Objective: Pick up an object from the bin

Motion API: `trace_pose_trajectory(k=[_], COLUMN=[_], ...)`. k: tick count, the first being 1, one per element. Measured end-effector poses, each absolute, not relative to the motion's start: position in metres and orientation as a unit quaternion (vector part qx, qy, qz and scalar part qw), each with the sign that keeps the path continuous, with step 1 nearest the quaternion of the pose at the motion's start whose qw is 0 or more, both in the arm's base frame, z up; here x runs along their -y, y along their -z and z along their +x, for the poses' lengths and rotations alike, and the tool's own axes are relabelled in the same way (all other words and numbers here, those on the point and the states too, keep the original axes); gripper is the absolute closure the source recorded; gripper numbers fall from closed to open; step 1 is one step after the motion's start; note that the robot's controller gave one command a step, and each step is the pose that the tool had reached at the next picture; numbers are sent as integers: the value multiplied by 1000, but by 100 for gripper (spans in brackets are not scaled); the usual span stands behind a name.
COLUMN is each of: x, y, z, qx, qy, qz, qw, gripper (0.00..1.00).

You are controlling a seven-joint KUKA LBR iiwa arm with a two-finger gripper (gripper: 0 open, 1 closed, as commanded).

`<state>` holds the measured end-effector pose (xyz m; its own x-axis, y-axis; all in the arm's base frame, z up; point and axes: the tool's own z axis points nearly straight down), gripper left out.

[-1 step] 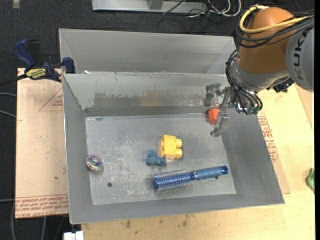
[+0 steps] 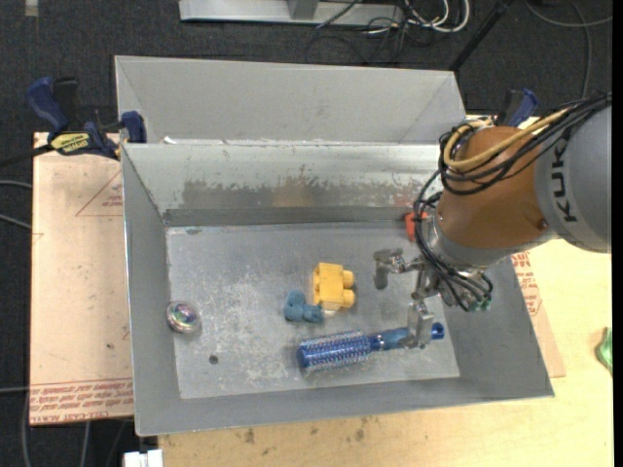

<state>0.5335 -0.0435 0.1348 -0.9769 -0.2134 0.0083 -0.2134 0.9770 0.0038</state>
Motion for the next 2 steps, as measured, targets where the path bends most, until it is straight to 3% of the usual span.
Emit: trace_pose_trajectory(k=[1,2], x=[19,21], y=[-66,-70], z=[496,498], qx=[994,994], qy=[2,1], qz=[109,109], qw=[1,-1], gripper=[0,100])
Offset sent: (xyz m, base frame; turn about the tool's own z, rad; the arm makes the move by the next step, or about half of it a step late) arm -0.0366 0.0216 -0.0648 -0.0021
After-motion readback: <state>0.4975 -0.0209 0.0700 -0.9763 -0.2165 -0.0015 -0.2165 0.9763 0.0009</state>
